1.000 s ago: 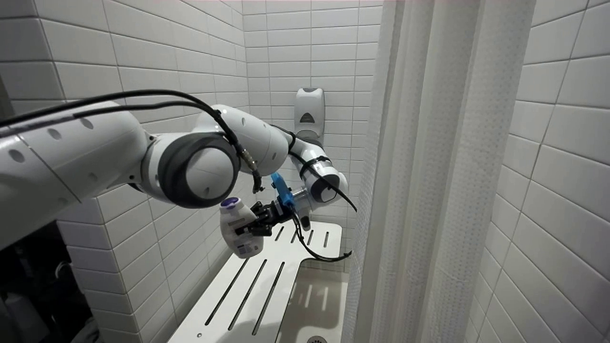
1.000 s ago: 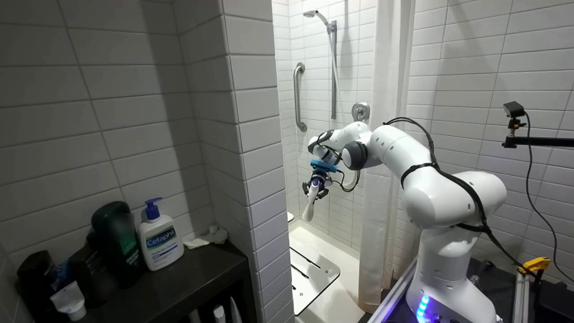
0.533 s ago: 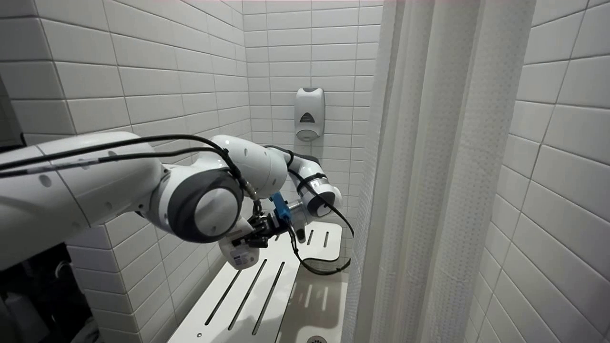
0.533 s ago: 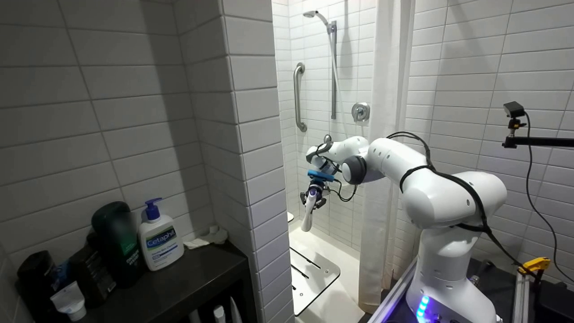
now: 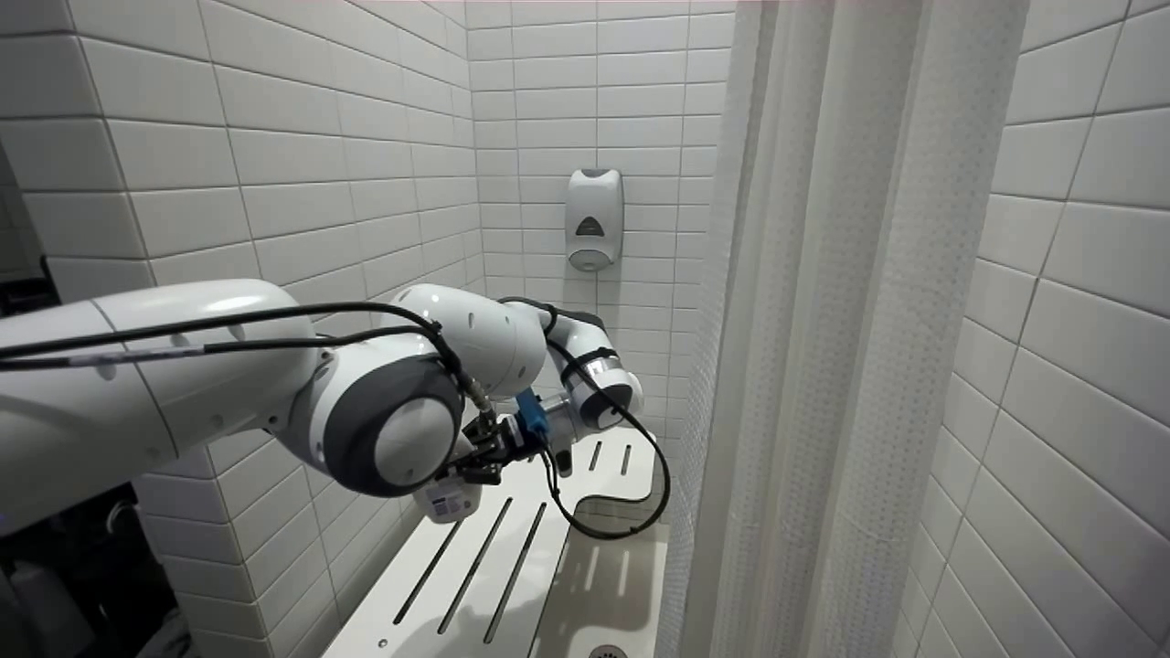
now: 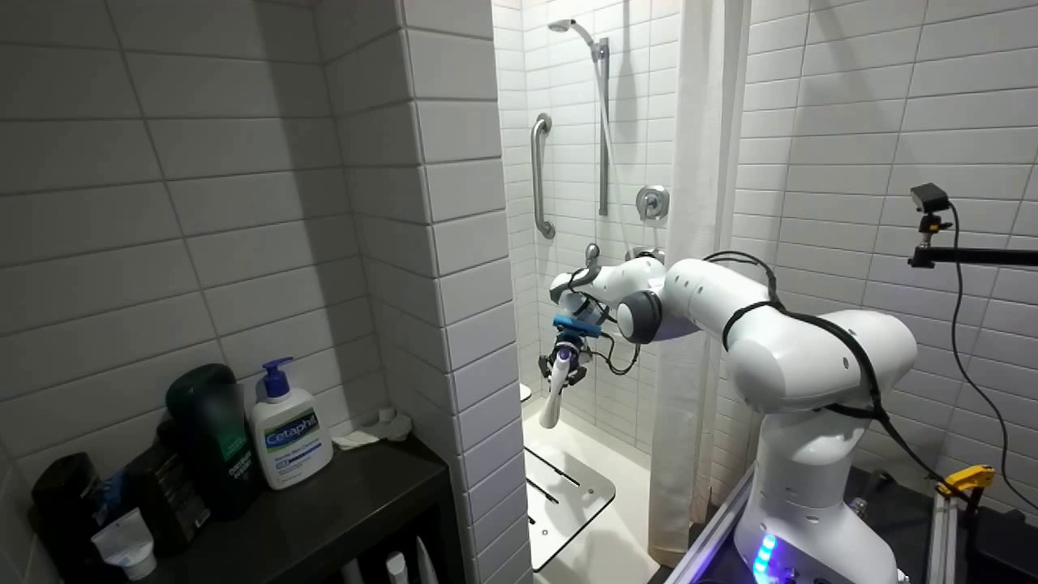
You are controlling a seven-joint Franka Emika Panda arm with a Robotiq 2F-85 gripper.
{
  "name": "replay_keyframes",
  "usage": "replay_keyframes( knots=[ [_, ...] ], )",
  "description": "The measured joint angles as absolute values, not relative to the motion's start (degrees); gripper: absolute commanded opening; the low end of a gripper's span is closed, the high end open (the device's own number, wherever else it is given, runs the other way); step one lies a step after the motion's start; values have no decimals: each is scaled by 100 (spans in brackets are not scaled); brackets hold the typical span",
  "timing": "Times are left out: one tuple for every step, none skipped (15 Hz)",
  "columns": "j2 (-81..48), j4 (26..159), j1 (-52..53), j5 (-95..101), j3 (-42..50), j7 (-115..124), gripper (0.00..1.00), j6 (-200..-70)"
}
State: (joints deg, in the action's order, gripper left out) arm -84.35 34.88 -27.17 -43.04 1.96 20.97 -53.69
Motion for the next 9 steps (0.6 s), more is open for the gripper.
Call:
replay_keyframes(
  knots=[
    [-8435, 3535, -2717, -4272, 182, 2096, 5, -5372],
    [-8436, 3582, -2719, -4242, 181, 2096, 5, -5382],
    [-8437, 3634, -2729, -4208, 181, 2096, 5, -5390],
    [-8438, 3698, -2743, -4179, 181, 2100, 5, -5402],
    [-8439, 3772, -2763, -4165, 182, 2108, 5, -5417],
    [-8442, 3853, -2785, -4158, 184, 2111, 5, -5433],
    [-8444, 3934, -2809, -4156, 185, 2111, 5, -5445],
    [-8446, 4011, -2831, -4156, 186, 2111, 5, -5448],
    [-8447, 4080, -2849, -4156, 187, 2111, 5, -5452]
  ],
)
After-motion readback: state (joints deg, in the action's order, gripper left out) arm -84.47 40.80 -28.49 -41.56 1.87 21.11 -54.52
